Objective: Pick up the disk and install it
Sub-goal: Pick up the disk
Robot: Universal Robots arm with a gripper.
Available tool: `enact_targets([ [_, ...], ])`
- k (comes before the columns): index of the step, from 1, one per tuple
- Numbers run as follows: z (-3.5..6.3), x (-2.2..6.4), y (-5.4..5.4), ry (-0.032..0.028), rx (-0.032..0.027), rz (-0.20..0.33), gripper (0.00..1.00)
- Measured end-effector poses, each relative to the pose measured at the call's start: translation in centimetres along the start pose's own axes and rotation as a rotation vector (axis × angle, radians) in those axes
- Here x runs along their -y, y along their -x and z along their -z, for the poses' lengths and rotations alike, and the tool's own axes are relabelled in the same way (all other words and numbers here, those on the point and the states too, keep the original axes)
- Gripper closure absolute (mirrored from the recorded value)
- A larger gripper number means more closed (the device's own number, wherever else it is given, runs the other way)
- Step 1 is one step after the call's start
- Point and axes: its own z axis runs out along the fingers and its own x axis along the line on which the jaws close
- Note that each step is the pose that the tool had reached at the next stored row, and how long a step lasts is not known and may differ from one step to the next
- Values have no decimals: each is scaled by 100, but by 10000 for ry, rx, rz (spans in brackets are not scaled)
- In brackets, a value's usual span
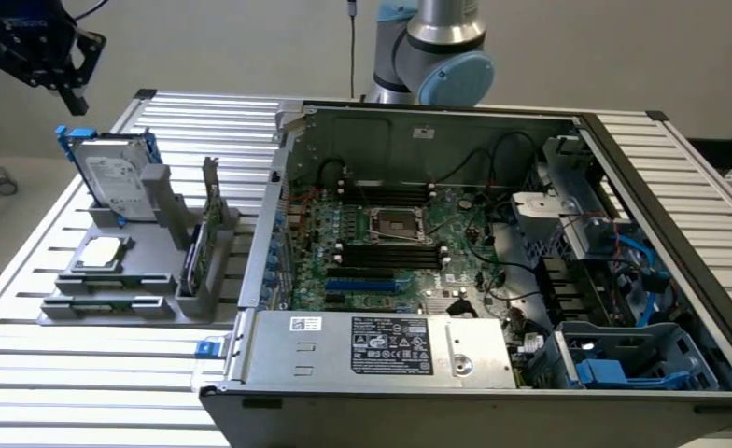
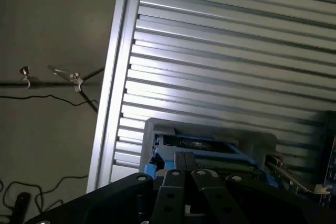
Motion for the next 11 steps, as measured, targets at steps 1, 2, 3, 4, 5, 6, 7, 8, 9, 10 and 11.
enact_targets([
  [1, 0, 0, 0, 3, -4, 179, 89],
  [2, 0, 0, 0, 7, -9, 359, 89],
  [3, -1, 0, 0, 10, -12, 545, 89],
  [4, -1, 0, 0, 13, -17, 718, 89],
  [5, -1, 0, 0, 17, -21, 899, 89],
  [6, -1, 0, 0, 20, -26, 1077, 89],
  [7, -1, 0, 0, 23, -29, 1264, 89],
  [8, -1, 0, 0, 27, -34, 1442, 89],
  [9, -1, 0, 0, 30, -38, 1639, 89],
  [10, -1, 0, 0, 33, -42, 1809, 89],
  [11, -1, 0, 0, 37, -47, 1993, 89],
])
